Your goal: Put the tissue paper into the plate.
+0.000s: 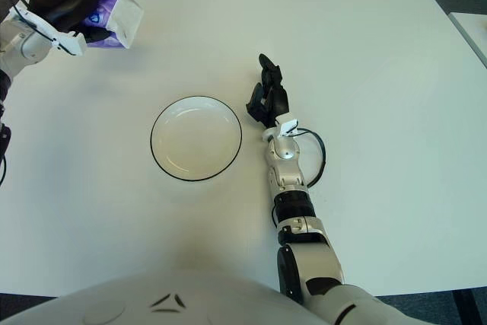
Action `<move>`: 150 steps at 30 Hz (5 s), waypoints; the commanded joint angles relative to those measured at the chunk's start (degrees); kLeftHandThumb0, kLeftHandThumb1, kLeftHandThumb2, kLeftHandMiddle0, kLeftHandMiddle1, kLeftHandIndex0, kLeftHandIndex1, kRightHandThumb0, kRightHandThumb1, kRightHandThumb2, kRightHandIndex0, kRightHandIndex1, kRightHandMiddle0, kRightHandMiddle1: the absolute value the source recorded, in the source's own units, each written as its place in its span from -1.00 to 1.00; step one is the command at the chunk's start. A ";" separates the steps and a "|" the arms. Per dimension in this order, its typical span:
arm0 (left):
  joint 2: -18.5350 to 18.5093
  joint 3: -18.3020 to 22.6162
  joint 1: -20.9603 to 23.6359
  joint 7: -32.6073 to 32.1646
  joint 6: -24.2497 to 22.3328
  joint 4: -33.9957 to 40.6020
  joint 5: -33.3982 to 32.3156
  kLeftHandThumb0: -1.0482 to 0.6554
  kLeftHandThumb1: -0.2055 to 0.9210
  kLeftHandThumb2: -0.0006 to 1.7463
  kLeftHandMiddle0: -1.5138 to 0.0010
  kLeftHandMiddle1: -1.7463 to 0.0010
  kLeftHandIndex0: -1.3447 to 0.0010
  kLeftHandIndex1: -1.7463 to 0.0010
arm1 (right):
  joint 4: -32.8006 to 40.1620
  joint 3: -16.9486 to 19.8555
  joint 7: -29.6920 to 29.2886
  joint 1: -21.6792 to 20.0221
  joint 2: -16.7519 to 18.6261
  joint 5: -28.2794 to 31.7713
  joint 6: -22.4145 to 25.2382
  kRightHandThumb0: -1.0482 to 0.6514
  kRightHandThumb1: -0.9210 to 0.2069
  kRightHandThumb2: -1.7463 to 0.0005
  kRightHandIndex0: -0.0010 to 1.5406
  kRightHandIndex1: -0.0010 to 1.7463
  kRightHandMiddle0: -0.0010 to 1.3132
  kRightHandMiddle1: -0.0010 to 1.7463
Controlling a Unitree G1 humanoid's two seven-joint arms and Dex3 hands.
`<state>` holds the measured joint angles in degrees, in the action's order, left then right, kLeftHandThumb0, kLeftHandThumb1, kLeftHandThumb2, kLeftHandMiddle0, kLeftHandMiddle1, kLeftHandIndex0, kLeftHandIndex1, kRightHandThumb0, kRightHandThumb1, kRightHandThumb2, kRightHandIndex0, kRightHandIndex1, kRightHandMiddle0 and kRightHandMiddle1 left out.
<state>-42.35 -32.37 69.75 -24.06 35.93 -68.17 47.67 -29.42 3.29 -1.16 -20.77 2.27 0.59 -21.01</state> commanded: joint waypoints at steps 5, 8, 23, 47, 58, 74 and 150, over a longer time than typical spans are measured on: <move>0.31 0.91 1.73 0.58 1.64 1.10 -0.38 -0.37 -0.22 0.62 -0.54 -1.00 -0.01 -1.00 | -8.64 0.18 -0.03 6.05 0.24 0.18 5.84 -0.59 -1.00 -0.16 -0.72 -0.99 -1.00 -0.50; 0.58 1.20 1.29 0.66 2.05 1.73 -0.58 -0.37 -0.22 0.62 -0.54 -1.00 -0.02 -1.00 | -8.90 0.22 0.00 5.90 0.20 0.22 5.71 -0.59 -1.00 -0.16 -0.73 -0.99 -1.00 -0.51; 4.12 2.06 -7.19 0.45 3.89 17.91 -0.78 -0.36 -0.17 0.58 -0.55 -1.00 0.02 -1.00 | -9.02 0.42 0.05 5.95 -0.21 0.28 5.66 -0.61 -1.00 -0.15 -0.75 -1.00 -1.00 -0.56; 7.39 7.90 -21.80 18.81 9.60 47.14 -10.10 -0.36 -0.20 0.61 -0.63 -1.00 0.00 -1.00 | -7.33 -0.12 -1.56 6.90 -0.34 -0.61 6.19 -0.64 -1.00 -0.16 -0.72 -0.99 -1.00 -0.52; 7.34 8.84 -23.93 31.16 9.60 52.19 -16.03 -0.36 -0.18 0.59 -0.70 -1.00 0.02 -1.00 | -6.40 -0.42 -2.39 7.49 -0.44 -1.15 6.54 -0.63 -1.00 -0.16 -0.71 -0.98 -1.00 -0.48; 7.36 11.34 -27.45 35.83 11.81 56.98 -16.35 -0.32 -0.03 0.47 -0.66 -1.00 0.12 -1.00 | -4.66 -0.67 -2.93 8.20 -0.02 -1.27 8.01 -0.61 -1.00 -0.11 -0.74 -1.00 -1.00 -0.33; 7.94 13.85 -32.83 33.45 22.09 53.57 -11.20 -0.95 1.00 0.11 0.88 0.71 1.00 0.38 | -14.28 -1.22 -6.67 4.07 -1.67 -4.61 4.93 -0.72 -1.00 -0.14 -0.82 -1.00 -1.00 -0.41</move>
<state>-34.39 -19.95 37.78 12.32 56.10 -13.52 34.42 -32.08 1.72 -7.70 -22.58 1.61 -3.34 -22.06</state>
